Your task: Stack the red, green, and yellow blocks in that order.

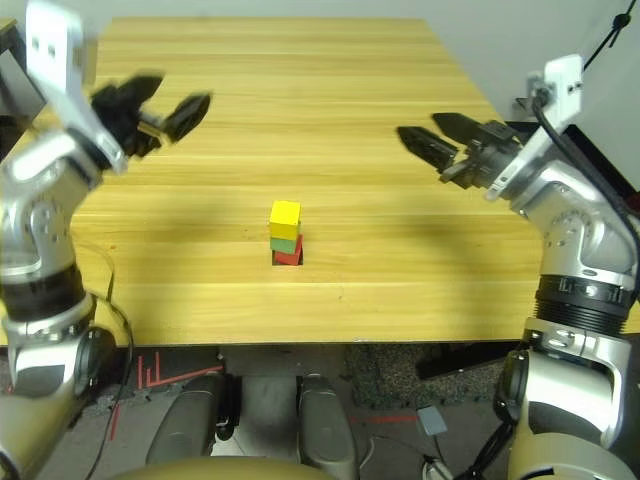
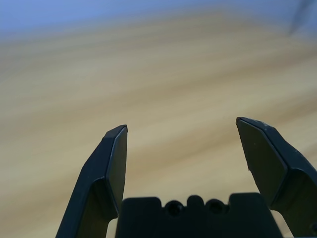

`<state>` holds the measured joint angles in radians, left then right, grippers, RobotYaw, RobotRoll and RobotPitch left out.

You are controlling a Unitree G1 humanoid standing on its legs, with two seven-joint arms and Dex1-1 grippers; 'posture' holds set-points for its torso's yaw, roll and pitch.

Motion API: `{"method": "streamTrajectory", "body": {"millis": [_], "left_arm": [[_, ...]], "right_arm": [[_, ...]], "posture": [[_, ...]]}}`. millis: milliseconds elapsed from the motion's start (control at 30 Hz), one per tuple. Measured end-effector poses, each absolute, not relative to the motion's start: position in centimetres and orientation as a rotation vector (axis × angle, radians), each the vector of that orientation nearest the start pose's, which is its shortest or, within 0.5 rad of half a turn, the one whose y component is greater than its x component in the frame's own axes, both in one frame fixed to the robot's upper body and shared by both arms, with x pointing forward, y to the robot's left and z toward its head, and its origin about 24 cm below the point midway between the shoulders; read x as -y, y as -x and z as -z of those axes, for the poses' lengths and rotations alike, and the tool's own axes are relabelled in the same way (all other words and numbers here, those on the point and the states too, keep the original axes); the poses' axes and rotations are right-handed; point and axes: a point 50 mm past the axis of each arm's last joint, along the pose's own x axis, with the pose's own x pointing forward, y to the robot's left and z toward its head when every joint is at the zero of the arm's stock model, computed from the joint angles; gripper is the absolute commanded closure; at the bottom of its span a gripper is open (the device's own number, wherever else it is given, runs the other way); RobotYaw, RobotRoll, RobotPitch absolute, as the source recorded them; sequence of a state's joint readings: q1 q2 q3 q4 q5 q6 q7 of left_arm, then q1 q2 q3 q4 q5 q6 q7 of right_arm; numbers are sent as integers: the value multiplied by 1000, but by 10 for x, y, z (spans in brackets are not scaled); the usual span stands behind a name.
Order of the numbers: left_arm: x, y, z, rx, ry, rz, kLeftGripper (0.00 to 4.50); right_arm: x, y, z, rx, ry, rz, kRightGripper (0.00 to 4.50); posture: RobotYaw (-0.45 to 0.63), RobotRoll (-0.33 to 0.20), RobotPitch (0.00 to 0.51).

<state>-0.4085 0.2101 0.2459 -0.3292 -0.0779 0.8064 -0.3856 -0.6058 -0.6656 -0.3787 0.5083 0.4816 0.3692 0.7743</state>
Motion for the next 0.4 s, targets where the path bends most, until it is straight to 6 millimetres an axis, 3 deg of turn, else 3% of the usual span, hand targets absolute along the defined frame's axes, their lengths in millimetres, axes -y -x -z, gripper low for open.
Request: {"method": "streamTrajectory", "body": {"millis": [100, 400], "left_arm": [[-203, -281, -134, 12, -50, 76, 26], [-218, -280, -125, 215, -82, -178, 26]], "right_arm": [[335, -327, -150, 84, -98, -231, 0], [350, -324, -125, 125, 33, -73, 0]], "posture": [[99, -175, 113], [113, -188, 96]]}}
